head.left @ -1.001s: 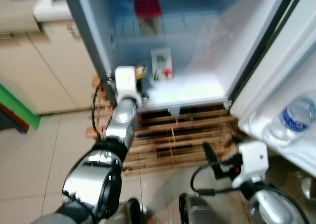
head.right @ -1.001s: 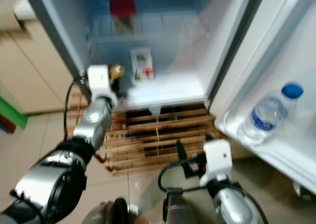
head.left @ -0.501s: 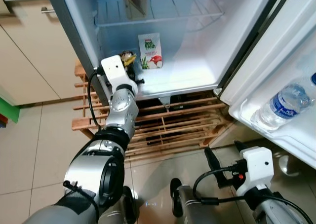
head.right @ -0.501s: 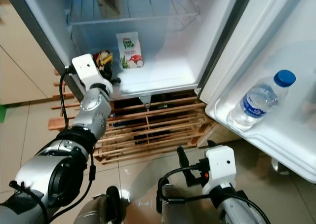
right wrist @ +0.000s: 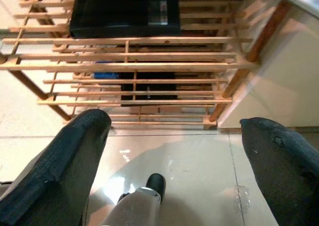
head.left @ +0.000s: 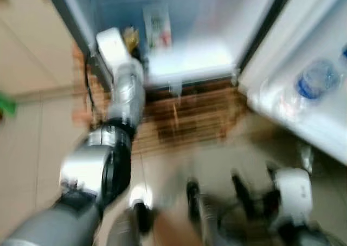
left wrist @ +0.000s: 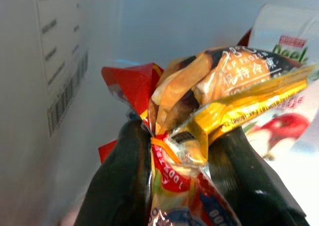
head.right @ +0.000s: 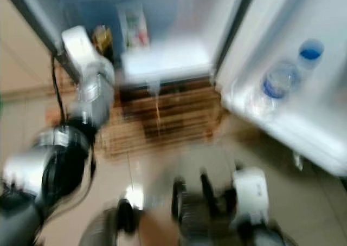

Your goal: Restocking fridge

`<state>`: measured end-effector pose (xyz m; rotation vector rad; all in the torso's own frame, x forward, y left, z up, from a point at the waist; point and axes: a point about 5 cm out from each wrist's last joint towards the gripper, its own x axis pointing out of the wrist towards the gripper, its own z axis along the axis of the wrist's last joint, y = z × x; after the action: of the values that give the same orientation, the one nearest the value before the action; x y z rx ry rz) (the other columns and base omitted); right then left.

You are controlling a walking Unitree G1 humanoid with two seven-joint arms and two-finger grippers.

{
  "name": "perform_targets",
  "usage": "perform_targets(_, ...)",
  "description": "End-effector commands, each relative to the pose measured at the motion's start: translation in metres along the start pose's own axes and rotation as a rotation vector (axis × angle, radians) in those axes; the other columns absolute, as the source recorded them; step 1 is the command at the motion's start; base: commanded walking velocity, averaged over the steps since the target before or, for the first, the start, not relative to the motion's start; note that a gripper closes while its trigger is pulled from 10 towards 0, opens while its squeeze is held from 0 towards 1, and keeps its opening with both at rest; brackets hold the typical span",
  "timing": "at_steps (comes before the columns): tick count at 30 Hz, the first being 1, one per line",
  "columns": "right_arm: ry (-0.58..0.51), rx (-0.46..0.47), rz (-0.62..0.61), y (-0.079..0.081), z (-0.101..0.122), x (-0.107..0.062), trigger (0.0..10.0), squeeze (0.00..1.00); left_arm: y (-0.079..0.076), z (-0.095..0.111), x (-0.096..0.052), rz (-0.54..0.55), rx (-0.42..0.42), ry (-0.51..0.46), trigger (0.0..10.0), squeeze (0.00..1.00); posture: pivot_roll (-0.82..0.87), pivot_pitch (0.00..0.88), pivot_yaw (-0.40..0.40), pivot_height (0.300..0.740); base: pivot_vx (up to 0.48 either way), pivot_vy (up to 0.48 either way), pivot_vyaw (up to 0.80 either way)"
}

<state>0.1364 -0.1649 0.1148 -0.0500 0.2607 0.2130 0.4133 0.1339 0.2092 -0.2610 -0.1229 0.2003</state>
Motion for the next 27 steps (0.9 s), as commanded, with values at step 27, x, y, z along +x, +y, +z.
perform_targets(27,0.008,0.004,-0.01,0.003,0.001,0.003,10.0,0.0,-0.062,0.064,0.005,-0.201,0.444,-0.281,10.0,1.0,-0.48,0.32,-0.016,0.74,0.0,0.0,0.0)
